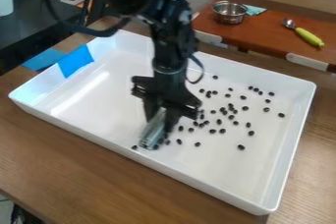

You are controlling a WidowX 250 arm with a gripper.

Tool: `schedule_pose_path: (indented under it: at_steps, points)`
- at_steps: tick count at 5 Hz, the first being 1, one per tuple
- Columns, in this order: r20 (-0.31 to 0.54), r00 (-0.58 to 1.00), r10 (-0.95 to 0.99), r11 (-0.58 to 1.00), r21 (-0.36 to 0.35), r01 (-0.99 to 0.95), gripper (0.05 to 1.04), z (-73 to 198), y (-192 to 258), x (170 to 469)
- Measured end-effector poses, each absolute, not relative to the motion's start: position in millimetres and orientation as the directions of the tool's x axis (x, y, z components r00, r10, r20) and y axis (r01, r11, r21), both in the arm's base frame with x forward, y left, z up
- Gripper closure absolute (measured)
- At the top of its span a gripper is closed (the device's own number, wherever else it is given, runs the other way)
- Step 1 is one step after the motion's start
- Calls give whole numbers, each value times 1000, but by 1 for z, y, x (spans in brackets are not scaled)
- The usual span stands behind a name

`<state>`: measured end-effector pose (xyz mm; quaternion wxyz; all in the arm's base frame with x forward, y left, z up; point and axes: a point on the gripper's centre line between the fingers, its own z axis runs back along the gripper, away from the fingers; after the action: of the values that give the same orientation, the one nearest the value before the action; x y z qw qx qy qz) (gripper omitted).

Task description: Sweep into pile

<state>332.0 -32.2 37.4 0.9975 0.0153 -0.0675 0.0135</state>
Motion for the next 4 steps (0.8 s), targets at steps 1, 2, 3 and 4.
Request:
schedule_pose_path:
  at_steps: [1, 2, 3, 4]
  points:
    - [121, 991, 54, 998, 7, -55, 699, 39, -46, 333]
    - [94, 996, -8, 999, -33, 11, 699, 41, -96, 324]
    - [80, 997, -5, 999, -52, 9, 699, 45, -112, 321]
    - [102, 995, -22, 998, -61, 28, 699, 49, -131, 320]
